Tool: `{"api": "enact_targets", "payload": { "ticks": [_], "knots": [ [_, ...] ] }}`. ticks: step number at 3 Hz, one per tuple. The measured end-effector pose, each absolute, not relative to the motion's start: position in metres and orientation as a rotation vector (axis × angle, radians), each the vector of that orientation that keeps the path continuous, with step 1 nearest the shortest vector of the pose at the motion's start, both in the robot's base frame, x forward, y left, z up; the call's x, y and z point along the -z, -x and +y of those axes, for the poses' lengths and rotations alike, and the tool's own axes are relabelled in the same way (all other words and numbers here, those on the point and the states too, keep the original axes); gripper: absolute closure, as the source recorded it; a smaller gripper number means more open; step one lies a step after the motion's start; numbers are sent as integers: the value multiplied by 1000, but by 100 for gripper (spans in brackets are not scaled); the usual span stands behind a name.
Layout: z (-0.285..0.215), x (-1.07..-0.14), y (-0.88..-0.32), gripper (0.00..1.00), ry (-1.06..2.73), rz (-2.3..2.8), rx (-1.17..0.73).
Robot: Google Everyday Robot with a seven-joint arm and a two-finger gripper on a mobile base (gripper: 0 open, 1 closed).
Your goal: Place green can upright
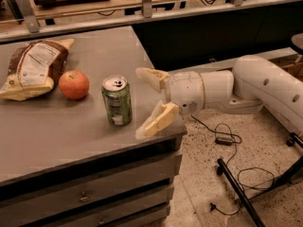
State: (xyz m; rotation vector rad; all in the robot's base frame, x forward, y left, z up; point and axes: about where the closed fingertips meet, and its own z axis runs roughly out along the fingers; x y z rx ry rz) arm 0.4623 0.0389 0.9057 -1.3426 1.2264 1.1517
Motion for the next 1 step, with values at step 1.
{"api": "enact_targets", "payload": {
  "ticks": [1],
  "knots": [
    [43, -908, -462, 0, 1345, 1221, -1156]
  ]
}}
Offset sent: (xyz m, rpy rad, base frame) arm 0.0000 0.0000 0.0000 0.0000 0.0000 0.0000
